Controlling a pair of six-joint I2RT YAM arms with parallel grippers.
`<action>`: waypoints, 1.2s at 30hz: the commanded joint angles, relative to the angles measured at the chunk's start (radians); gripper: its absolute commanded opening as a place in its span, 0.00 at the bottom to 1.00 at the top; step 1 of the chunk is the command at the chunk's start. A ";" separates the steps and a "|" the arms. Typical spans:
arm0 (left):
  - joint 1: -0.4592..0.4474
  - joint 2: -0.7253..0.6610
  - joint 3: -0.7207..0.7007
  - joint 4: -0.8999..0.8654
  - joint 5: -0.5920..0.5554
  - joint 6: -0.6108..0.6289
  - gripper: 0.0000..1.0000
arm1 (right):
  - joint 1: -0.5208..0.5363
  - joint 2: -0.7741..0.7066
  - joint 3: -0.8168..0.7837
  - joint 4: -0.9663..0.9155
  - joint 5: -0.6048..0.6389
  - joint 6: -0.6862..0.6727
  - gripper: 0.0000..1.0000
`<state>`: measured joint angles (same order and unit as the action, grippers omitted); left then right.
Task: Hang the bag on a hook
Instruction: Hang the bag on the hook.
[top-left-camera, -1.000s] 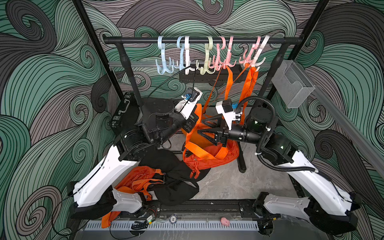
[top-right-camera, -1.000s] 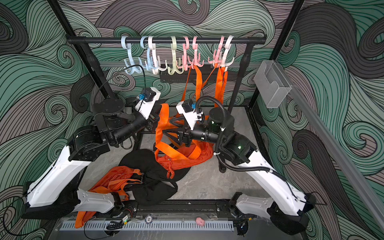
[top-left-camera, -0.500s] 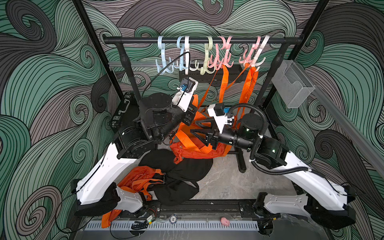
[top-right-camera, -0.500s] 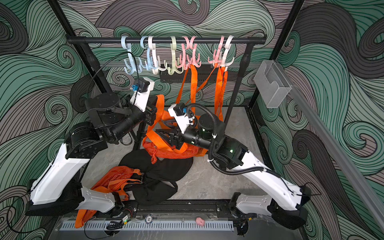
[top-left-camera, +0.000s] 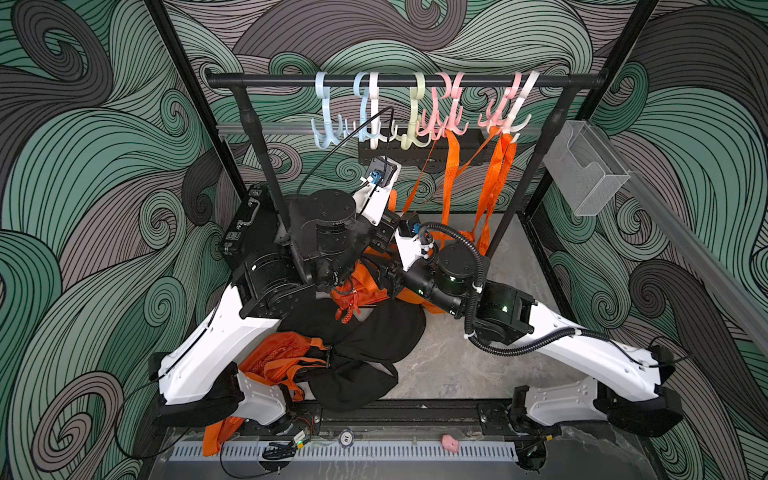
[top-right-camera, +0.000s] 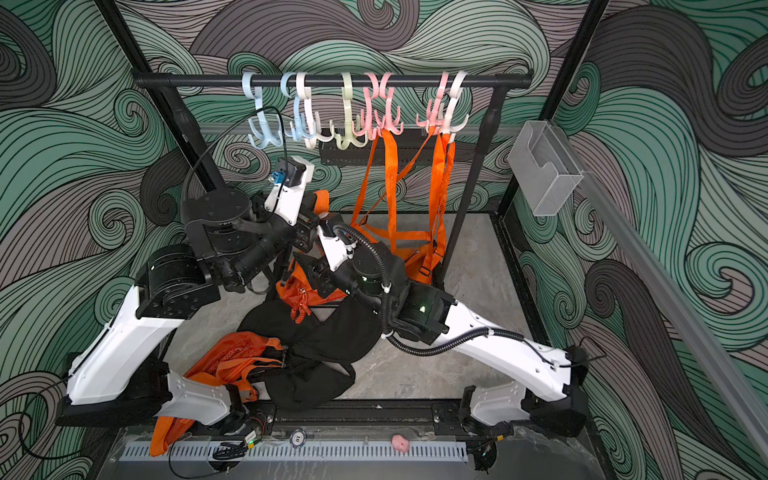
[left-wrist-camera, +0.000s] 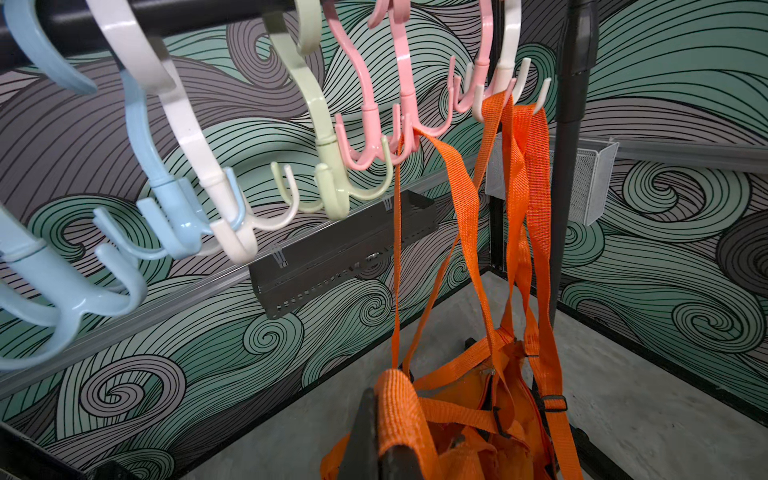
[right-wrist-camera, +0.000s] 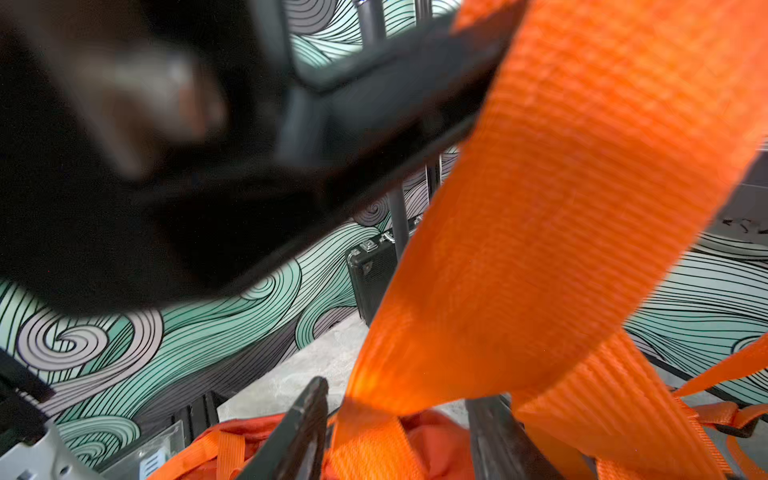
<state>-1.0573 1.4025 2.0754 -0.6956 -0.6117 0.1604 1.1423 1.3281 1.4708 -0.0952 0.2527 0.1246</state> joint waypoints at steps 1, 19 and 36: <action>-0.012 -0.015 0.027 0.041 -0.065 -0.010 0.00 | 0.002 0.014 -0.019 0.100 0.051 0.022 0.55; -0.023 -0.019 -0.033 0.131 -0.197 0.146 0.00 | 0.000 -0.189 -0.123 0.016 0.186 -0.069 0.00; 0.034 0.157 0.119 0.163 -0.054 0.233 0.00 | -0.302 -0.105 0.362 -0.292 -0.176 -0.088 0.00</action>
<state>-1.0691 1.5387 2.1258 -0.5533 -0.6628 0.3878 0.8707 1.2003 1.7481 -0.3233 0.1799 0.0330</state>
